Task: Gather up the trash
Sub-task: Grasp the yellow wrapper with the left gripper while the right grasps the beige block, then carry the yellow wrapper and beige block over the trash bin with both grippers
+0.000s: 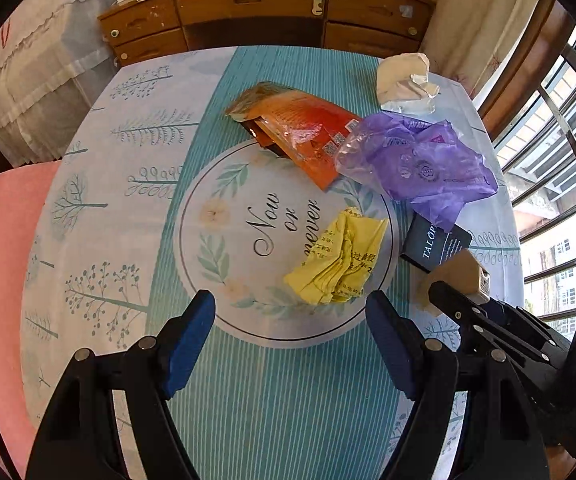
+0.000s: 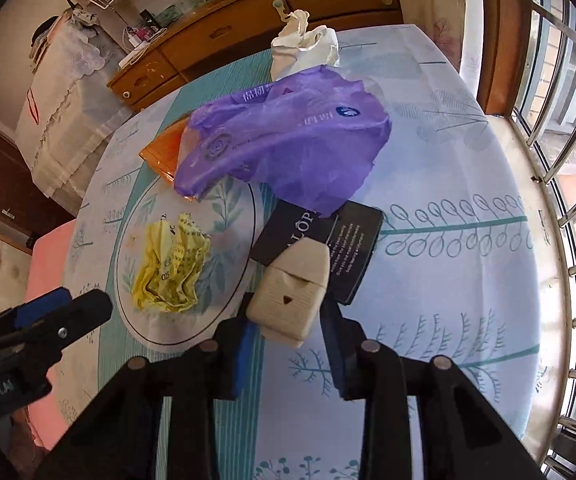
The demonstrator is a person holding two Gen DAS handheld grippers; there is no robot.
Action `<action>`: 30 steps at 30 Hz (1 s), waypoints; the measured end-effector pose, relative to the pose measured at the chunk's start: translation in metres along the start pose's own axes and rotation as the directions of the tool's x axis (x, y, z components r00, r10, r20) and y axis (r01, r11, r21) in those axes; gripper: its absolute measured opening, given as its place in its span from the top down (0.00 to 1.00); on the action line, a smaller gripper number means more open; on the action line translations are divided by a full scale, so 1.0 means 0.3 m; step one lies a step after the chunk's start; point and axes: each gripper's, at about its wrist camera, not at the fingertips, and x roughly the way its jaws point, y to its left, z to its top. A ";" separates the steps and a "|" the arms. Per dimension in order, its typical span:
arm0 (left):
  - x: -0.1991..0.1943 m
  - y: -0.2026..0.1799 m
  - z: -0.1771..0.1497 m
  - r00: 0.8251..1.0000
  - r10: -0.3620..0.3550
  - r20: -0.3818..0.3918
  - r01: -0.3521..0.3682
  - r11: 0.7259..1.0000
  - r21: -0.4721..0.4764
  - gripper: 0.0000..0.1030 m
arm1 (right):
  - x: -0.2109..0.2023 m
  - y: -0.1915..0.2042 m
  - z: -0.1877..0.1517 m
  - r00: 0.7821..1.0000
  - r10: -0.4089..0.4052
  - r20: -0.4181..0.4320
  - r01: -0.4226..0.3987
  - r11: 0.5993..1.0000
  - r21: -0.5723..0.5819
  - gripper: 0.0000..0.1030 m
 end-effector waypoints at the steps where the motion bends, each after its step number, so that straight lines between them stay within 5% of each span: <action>1: 0.015 -0.015 0.008 1.000 -0.006 -0.010 0.006 1.000 0.011 0.26 | -0.003 -0.015 -0.004 1.000 0.007 -0.006 -0.007 1.000 0.005 0.70; 9: 0.170 -0.096 0.078 0.994 -0.041 -0.099 0.047 0.997 0.054 0.29 | 0.004 -0.041 -0.024 0.997 0.060 -0.043 -0.061 0.998 -0.027 0.75; 11: 0.206 -0.104 0.087 0.992 -0.039 -0.120 0.047 0.997 0.061 0.50 | 0.007 -0.038 -0.026 0.998 0.055 -0.037 -0.057 0.997 -0.045 0.75; 15: 0.240 -0.109 0.095 0.992 -0.023 -0.128 0.031 0.998 0.060 0.72 | 0.005 -0.043 -0.030 0.998 0.061 -0.032 -0.063 0.997 -0.052 0.75; 30: -0.050 -0.063 -0.094 0.996 -0.087 -0.007 0.087 0.988 0.125 0.74 | -0.129 -0.019 -0.115 0.999 0.023 0.035 -0.023 0.999 0.027 0.75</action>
